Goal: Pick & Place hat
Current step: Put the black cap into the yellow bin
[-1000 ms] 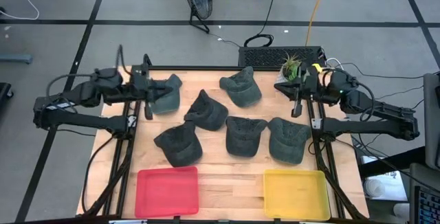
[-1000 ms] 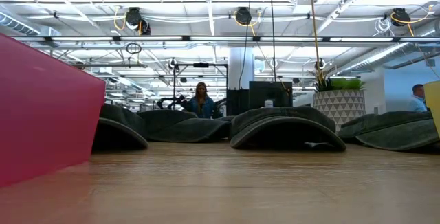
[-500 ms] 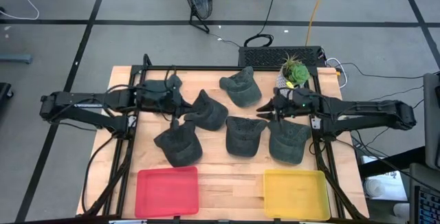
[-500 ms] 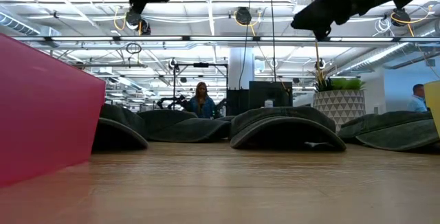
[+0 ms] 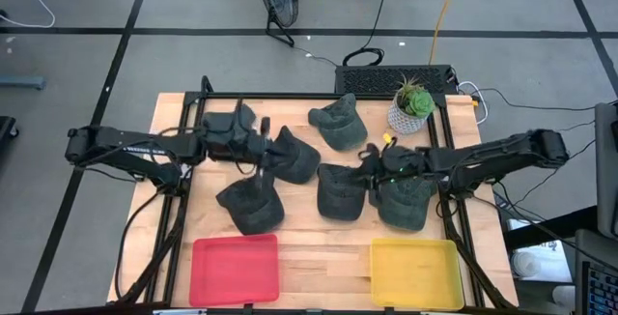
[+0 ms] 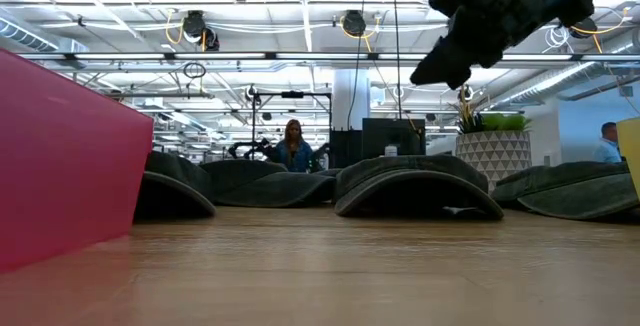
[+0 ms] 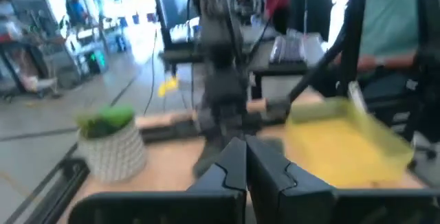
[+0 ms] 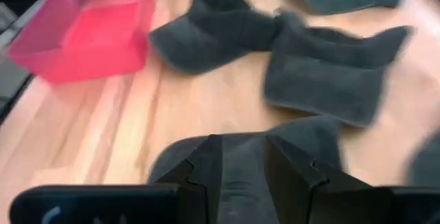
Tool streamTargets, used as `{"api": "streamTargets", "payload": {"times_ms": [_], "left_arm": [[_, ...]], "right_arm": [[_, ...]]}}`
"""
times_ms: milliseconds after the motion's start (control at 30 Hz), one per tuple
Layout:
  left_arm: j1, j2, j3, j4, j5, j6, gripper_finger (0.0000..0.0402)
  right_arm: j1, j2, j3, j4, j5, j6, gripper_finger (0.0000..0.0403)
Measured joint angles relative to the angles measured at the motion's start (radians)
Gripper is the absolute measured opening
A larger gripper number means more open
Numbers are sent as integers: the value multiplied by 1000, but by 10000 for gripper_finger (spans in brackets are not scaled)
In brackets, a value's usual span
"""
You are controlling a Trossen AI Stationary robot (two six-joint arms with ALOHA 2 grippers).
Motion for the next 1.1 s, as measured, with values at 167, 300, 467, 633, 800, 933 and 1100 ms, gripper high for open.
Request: {"api": "streamTargets", "payload": {"times_ms": [167,300,467,633,800,933,1100], "left_arm": [[6,-17,8,50,-28,6,9],[18,-84,10,68,-30,-10,4],[17,-169,7,-119,-29,-19,25],[17,-243,10,-185,-30,-21,36],[3,-255,9,-229,-29,-23,37],[1,-253,9,-229,-29,-21,37],[1,-254,9,-222,-30,3,37]], "right_arm": [[28,92,44,-4,2,33,100],[28,154,97,-108,42,33,115],[28,205,102,-139,55,68,132],[29,244,105,-169,53,113,133],[37,285,105,-162,70,138,126],[37,316,105,-163,76,137,126],[37,324,105,-162,79,138,119]]}}
